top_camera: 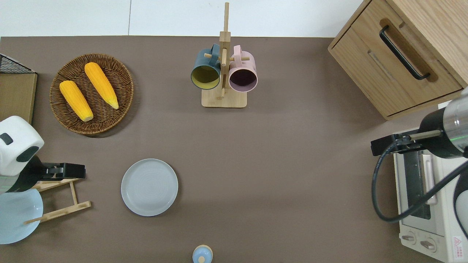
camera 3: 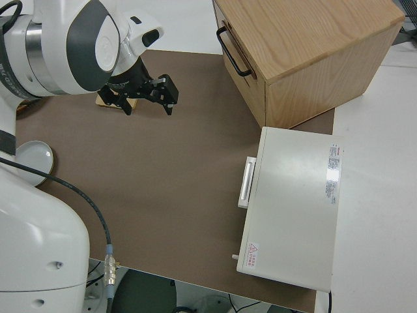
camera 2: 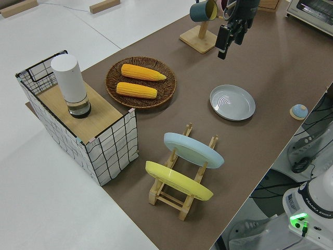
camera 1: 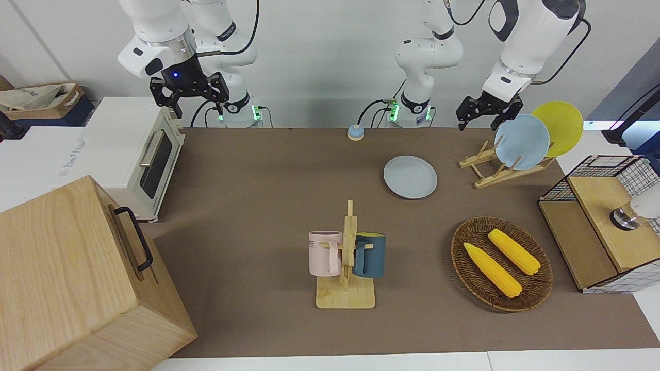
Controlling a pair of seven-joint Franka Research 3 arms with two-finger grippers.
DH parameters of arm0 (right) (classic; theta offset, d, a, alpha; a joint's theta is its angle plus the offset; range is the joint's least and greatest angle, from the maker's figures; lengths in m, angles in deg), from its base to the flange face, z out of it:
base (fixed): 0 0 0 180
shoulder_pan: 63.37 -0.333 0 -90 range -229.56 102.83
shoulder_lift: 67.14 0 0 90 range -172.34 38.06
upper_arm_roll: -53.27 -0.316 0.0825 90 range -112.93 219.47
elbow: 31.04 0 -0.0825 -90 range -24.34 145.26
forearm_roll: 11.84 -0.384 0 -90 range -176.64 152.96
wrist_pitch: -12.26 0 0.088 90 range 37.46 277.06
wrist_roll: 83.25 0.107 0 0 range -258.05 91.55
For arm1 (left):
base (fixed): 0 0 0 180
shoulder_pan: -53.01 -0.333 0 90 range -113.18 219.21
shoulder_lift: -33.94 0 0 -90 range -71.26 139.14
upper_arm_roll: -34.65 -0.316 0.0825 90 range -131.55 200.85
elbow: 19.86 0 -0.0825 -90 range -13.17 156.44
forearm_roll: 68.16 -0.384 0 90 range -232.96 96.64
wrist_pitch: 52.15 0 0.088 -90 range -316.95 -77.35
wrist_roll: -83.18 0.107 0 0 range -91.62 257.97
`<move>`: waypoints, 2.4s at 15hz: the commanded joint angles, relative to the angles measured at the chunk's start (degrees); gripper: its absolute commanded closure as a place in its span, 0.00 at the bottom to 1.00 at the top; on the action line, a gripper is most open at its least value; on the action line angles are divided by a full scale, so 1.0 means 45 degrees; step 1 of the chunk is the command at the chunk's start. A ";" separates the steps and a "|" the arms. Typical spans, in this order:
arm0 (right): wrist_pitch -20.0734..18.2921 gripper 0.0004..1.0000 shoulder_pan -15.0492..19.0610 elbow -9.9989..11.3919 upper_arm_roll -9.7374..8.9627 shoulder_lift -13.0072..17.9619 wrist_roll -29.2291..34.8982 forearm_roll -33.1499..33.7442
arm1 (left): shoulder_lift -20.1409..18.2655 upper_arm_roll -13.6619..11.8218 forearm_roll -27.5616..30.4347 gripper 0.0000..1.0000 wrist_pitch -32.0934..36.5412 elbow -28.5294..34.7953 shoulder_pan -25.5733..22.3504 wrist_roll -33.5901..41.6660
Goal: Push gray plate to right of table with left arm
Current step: 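Move the left gripper down toward the gray plate's near edge, then place the left gripper against the gray plate's edge nearest the arm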
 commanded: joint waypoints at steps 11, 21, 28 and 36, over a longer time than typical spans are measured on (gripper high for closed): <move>-0.0153 0.02 0.0139 0.0007 -0.0071 0.0096 -0.0032 -0.0102 | -0.1990 -0.0046 0.0338 0.01 -0.6870 0.7342 0.0284 0.0028; -0.0153 0.02 0.0139 -0.0012 -0.0071 0.0096 -0.0032 -0.0102 | -0.0136 -0.0025 0.0357 0.01 -1.0194 0.8733 0.1045 -0.0148; -0.0153 0.02 0.0139 0.0007 -0.0051 0.0096 -0.0032 -0.0102 | 0.0764 -0.0025 0.0357 0.02 -1.1075 0.8909 0.1027 -0.0148; -0.0153 0.02 0.0139 0.0007 -0.0071 0.0096 -0.0032 -0.0102 | 0.1058 -0.0045 0.0571 0.98 -1.1095 0.8871 0.1007 -0.0148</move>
